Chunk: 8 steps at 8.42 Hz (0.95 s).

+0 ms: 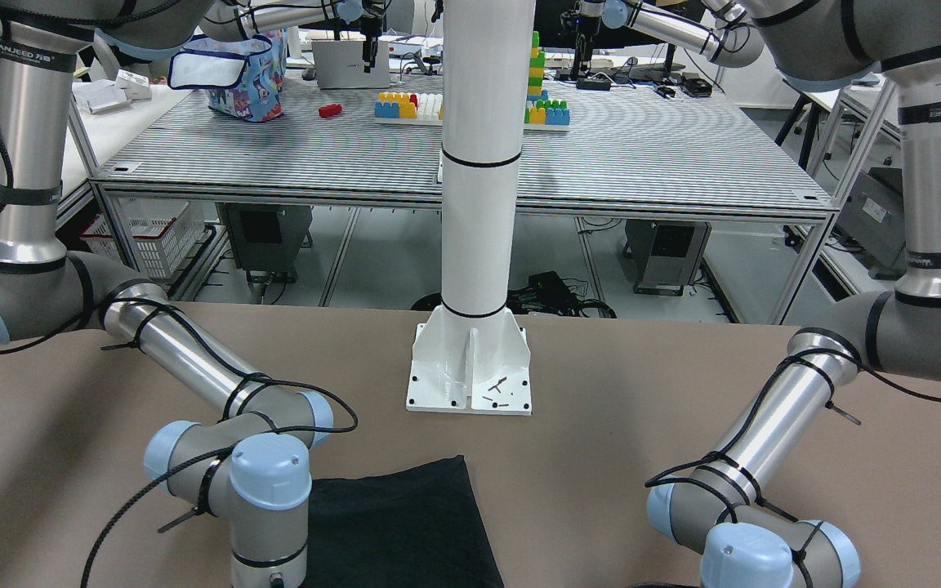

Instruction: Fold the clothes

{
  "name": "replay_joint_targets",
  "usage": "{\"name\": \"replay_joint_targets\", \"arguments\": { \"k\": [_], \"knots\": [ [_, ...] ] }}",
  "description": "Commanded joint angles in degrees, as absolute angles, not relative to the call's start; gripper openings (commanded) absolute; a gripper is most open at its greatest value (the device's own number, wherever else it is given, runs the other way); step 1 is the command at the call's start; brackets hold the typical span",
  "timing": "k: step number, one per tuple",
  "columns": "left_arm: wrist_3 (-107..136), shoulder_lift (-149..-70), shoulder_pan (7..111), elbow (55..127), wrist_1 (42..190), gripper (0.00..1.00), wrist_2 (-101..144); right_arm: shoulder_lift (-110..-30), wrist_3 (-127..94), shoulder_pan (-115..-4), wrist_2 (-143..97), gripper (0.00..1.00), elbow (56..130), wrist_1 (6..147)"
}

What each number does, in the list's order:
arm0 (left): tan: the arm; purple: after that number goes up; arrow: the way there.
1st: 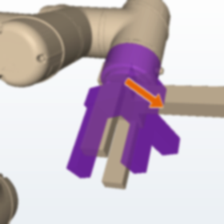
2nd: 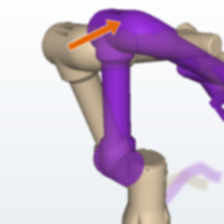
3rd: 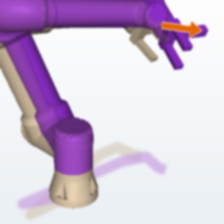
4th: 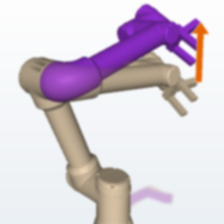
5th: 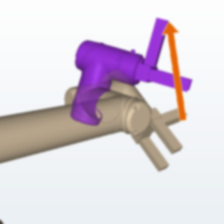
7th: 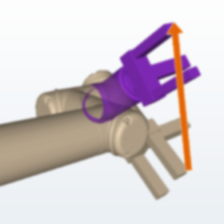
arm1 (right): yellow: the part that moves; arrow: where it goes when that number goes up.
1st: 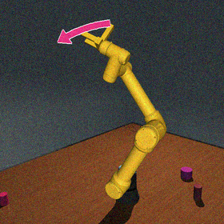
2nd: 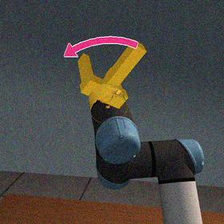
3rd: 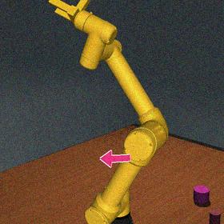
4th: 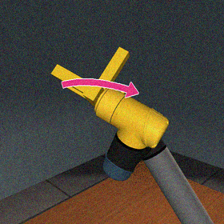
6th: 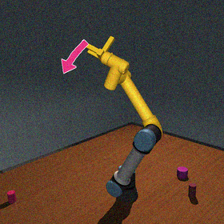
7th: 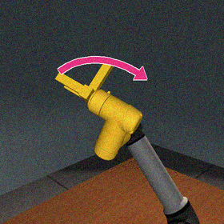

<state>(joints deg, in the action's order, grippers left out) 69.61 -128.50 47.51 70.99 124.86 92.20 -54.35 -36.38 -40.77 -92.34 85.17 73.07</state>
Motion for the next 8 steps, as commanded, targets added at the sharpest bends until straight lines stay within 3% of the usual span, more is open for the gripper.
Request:
{"name": "replay_joint_targets", "arguments": {
  "k": [1, 8],
  "knots": [
    [69.6, -128.1, 47.5, 71.1, 124.9, 1.0, 92.2, -45.5, -41.6, -40.5, -92.4, 0.95, 74.2, 73.0],
    [70.7, -128.2, 47.4, 71.2, 124.9, 1.0, 92.1, -52.6, -27.8, -48.7, -99.3, 0.95, 71.0, 65.5]
  ]
}}
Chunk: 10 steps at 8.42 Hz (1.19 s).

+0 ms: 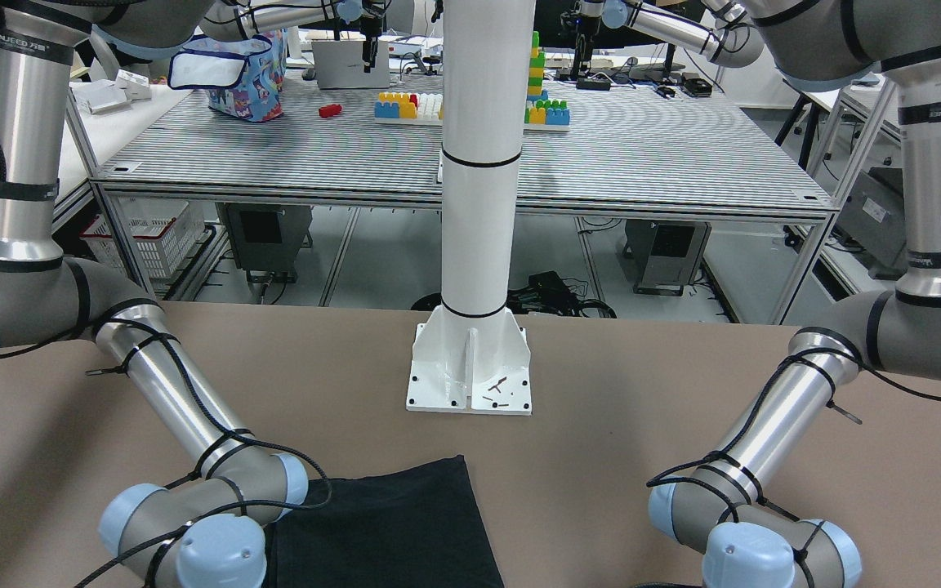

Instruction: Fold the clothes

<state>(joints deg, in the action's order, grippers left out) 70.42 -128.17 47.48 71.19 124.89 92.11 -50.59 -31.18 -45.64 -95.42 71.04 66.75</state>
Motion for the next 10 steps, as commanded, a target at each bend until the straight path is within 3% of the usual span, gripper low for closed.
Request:
{"name": "replay_joint_targets", "arguments": {
  "k": [1, 4, 7, 10],
  "knots": [
    [71.0, -128.4, 47.3, 71.2, 124.9, 1.0, 92.1, -52.2, -29.3, -48.7, -99.6, 0.95, 71.4, 65.5],
    [71.3, -128.2, 47.4, 71.7, 124.9, 1.0, 92.2, -54.9, -43.5, -47.9, -102.0, 0.95, 79.3, 65.7],
    [71.5, -128.0, 47.5, 73.2, 124.8, 1.0, 92.3, -67.7, -64.8, -39.5, -101.1, 0.95, 98.7, 66.0],
    [71.5, -128.1, 47.5, 73.2, 124.8, 1.0, 92.2, -78.6, -88.2, -34.0, -98.2, 0.94, 110.1, 64.5]
  ]
}}
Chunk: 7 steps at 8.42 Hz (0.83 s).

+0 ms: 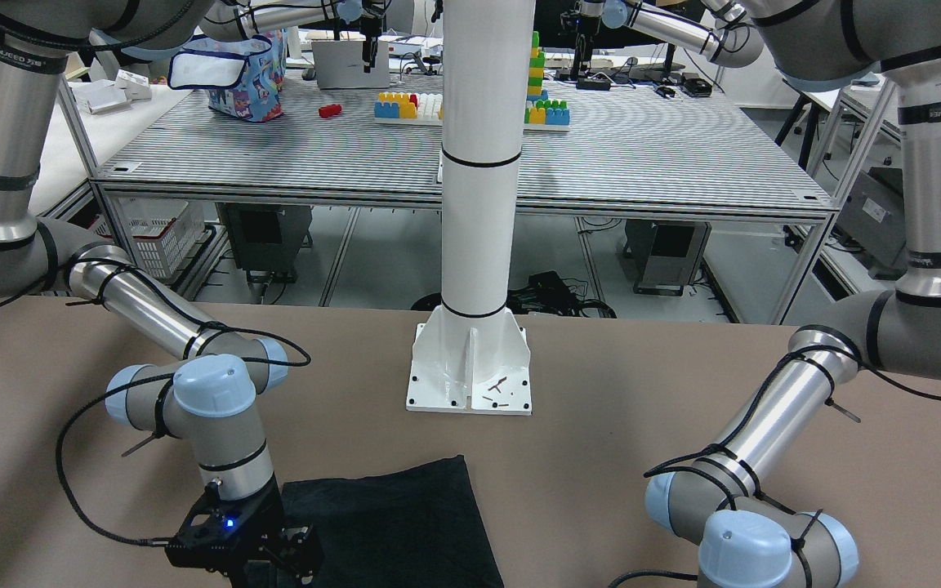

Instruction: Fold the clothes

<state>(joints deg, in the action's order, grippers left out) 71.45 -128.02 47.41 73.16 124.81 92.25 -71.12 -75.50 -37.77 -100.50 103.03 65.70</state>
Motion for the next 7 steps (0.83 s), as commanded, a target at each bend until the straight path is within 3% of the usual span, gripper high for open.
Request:
{"name": "replay_joint_targets", "arguments": {
  "k": [1, 3, 5, 7],
  "knots": [
    [71.5, -128.1, 47.5, 73.2, 124.8, 1.0, 92.1, -82.2, -89.3, -32.2, -97.9, 0.94, 112.8, 64.1],
    [71.5, -128.1, 47.5, 73.2, 124.7, 1.0, 92.1, -85.0, -97.6, -27.5, -95.1, 0.93, 113.3, 64.0],
    [71.5, -128.2, 47.5, 73.3, 124.6, 1.0, 92.0, -84.3, -100.4, -21.8, -91.2, 0.78, 112.0, 64.1],
    [71.5, -128.3, 47.5, 73.4, 124.5, 1.0, 90.8, -84.0, -99.9, -21.4, -90.9, 0.71, 110.5, 64.0]
  ]
}}
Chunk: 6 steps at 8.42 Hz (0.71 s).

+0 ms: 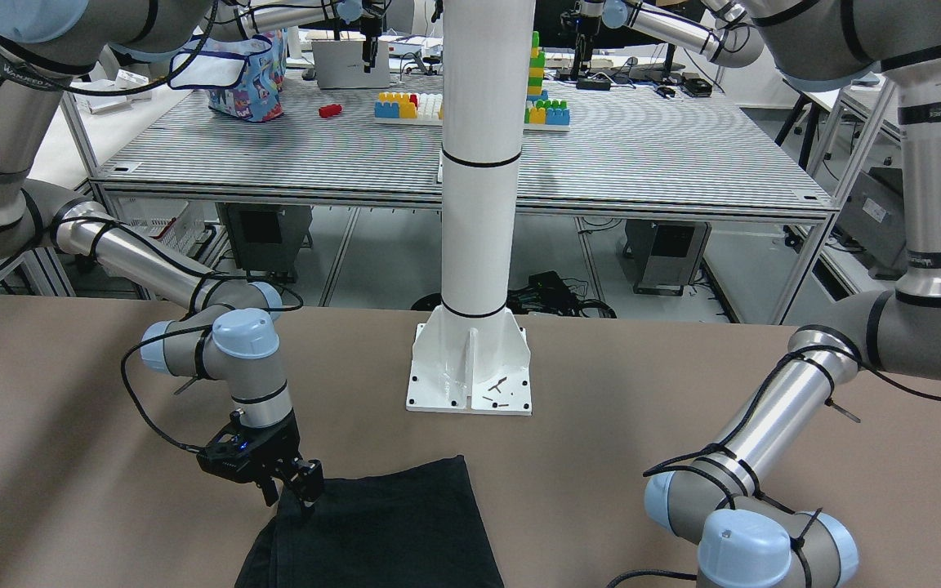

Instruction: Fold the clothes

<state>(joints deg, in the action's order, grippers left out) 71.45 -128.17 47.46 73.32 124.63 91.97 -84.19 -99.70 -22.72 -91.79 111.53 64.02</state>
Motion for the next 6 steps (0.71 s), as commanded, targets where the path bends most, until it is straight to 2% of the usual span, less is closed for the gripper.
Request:
{"name": "replay_joint_targets", "arguments": {
  "k": [1, 4, 6],
  "knots": [
    [71.5, -128.1, 47.4, 74.0, 124.2, 1.0, 90.4, -84.2, -99.4, -21.7, -90.9, 0.68, 110.4, 64.1],
    [72.2, -128.1, 47.3, 75.4, 122.6, 1.0, 90.3, -84.8, -98.3, -22.1, -91.3, 0.63, 110.4, 64.1],
    [72.2, -128.2, 47.3, 75.4, 122.3, 1.0, 90.1, -84.7, -98.3, -22.1, -90.7, 0.49, 110.1, 64.1]
  ]
}}
